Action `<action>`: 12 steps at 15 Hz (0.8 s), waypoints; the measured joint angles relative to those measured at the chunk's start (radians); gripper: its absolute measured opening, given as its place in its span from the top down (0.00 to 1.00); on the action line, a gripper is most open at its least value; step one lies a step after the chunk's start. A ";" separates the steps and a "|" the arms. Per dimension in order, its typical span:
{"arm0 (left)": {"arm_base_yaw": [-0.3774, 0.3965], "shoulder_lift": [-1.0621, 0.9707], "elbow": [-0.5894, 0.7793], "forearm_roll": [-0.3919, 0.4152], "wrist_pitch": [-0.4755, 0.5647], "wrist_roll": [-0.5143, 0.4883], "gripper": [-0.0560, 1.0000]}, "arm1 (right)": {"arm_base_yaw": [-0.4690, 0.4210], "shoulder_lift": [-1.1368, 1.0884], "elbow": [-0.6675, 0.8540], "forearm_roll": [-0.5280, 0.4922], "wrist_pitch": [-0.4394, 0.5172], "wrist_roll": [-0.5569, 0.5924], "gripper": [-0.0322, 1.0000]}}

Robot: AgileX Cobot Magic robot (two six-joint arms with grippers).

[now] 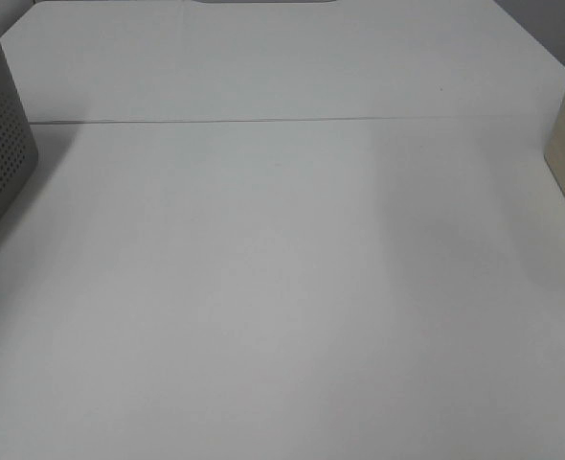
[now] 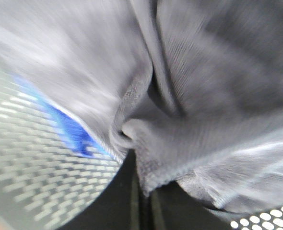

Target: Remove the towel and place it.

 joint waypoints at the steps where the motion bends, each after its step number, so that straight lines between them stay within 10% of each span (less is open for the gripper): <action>1: -0.040 -0.057 0.000 -0.005 0.000 -0.008 0.95 | 0.000 0.000 0.000 0.000 0.000 0.000 0.28; 12: -0.421 -0.510 -0.001 -0.024 -0.022 -0.197 0.95 | 0.000 0.000 0.000 0.000 0.000 0.000 0.28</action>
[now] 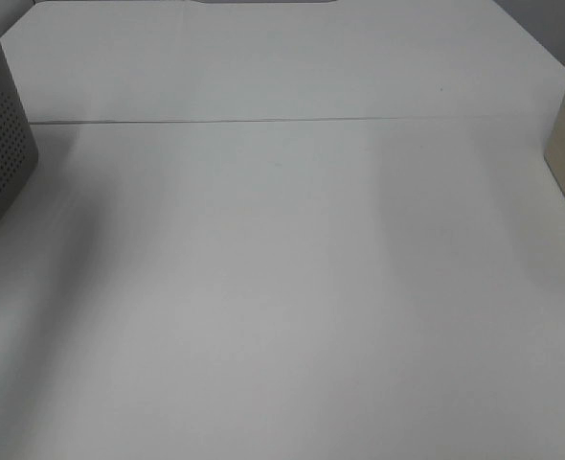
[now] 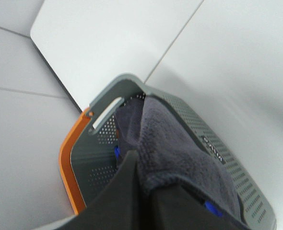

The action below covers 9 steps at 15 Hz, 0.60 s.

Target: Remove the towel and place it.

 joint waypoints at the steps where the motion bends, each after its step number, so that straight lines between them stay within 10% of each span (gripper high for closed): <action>1: -0.043 -0.025 0.000 0.000 -0.014 -0.021 0.95 | 0.000 0.000 0.000 0.000 0.000 0.000 0.28; 9: -0.486 -0.061 0.000 0.057 -0.086 -0.179 0.95 | 0.000 0.057 -0.005 0.063 -0.035 0.001 0.28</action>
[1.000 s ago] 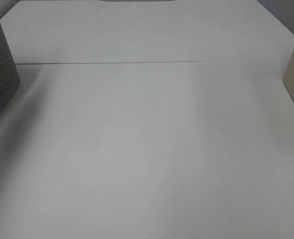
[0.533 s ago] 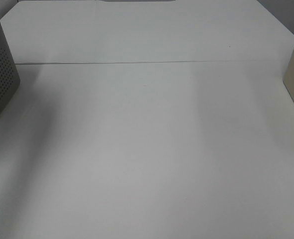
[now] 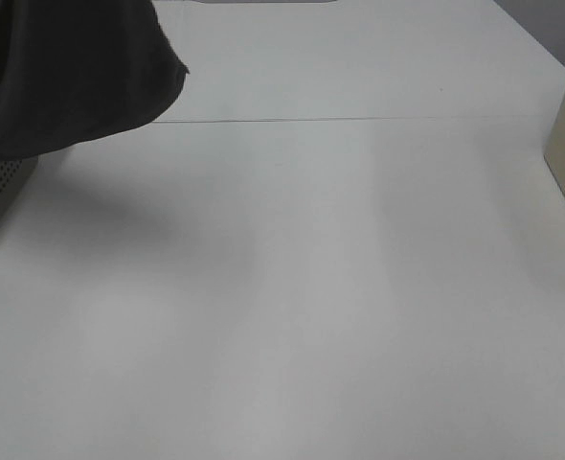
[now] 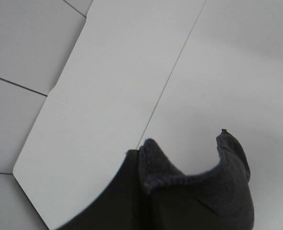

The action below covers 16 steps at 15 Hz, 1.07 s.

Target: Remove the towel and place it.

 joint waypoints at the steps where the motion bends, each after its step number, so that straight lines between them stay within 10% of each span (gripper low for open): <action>1: -0.038 0.000 0.000 0.029 -0.003 0.000 0.95 | 0.000 0.042 -0.006 0.005 -0.048 0.000 0.28; 5: -0.104 0.003 0.000 0.064 -0.002 0.000 0.95 | 0.000 0.261 -0.009 0.213 -0.304 -0.238 0.28; 7: -0.157 0.003 0.000 0.068 0.010 -0.039 0.95 | 0.000 0.498 -0.012 0.711 -0.333 -0.790 0.27; 11: -0.166 0.004 0.000 0.046 0.067 -0.049 0.95 | 0.000 0.868 -0.017 1.234 -0.178 -1.449 0.27; 16: -0.166 0.004 0.000 -0.032 0.073 -0.049 0.95 | 0.168 1.305 -0.084 1.481 -0.095 -1.787 0.27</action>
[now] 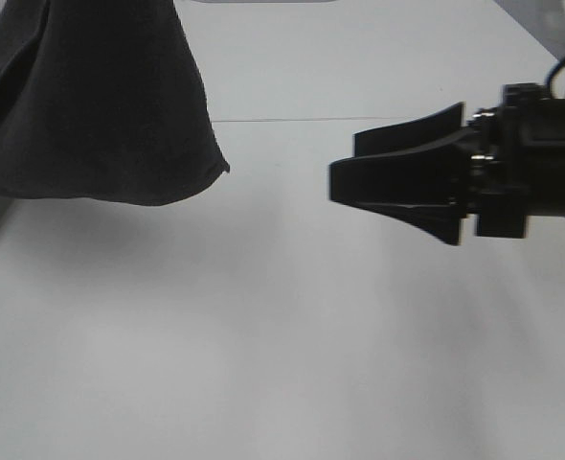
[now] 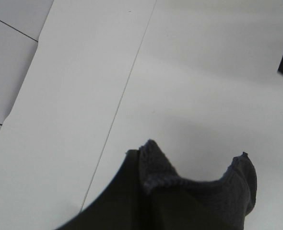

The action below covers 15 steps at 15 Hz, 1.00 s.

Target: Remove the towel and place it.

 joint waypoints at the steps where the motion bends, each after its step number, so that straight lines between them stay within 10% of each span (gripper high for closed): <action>1: 0.000 0.000 0.000 -0.005 0.000 0.000 0.95 | 0.077 0.065 -0.052 0.009 -0.029 -0.003 0.27; 15: 0.000 0.000 0.000 -0.025 0.021 0.000 0.95 | 0.365 0.378 -0.440 -0.011 -0.068 0.096 0.28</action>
